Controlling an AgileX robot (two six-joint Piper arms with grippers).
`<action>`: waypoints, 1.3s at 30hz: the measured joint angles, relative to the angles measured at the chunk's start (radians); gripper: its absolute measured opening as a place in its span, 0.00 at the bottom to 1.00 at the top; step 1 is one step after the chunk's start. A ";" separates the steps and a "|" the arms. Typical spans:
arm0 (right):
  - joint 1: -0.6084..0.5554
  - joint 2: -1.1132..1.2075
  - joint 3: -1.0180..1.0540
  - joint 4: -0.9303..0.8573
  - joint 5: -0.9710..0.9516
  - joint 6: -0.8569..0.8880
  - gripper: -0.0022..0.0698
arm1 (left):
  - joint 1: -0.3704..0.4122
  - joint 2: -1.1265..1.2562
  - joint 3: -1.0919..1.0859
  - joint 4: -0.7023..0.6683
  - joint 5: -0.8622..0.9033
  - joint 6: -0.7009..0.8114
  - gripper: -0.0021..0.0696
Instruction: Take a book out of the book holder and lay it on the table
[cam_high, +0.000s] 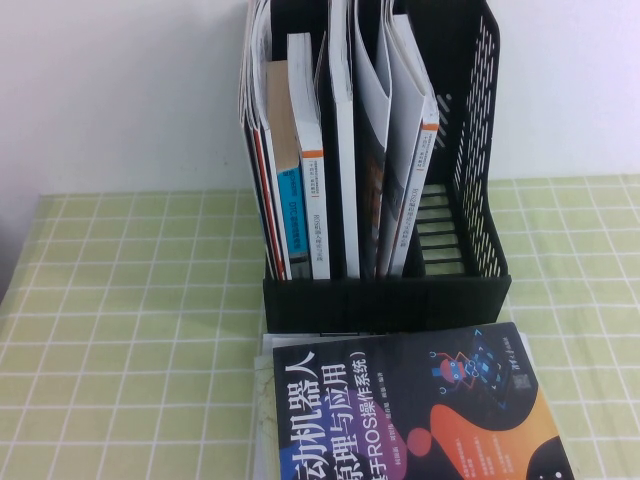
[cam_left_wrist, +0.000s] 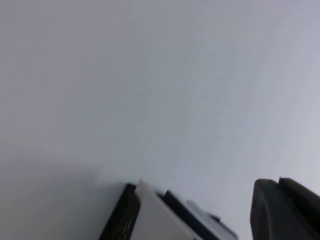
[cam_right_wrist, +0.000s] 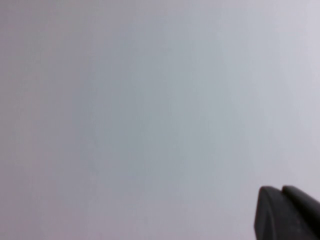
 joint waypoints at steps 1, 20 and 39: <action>0.000 0.045 -0.021 -0.004 0.065 -0.002 0.03 | 0.000 0.036 -0.030 0.015 0.045 0.002 0.03; 0.163 0.206 0.018 0.246 0.328 -0.040 0.03 | 0.000 0.234 -0.120 0.073 0.167 -0.046 0.03; 0.175 0.626 0.079 1.304 0.509 -1.268 0.03 | -0.221 0.950 -0.698 0.457 0.384 0.369 0.03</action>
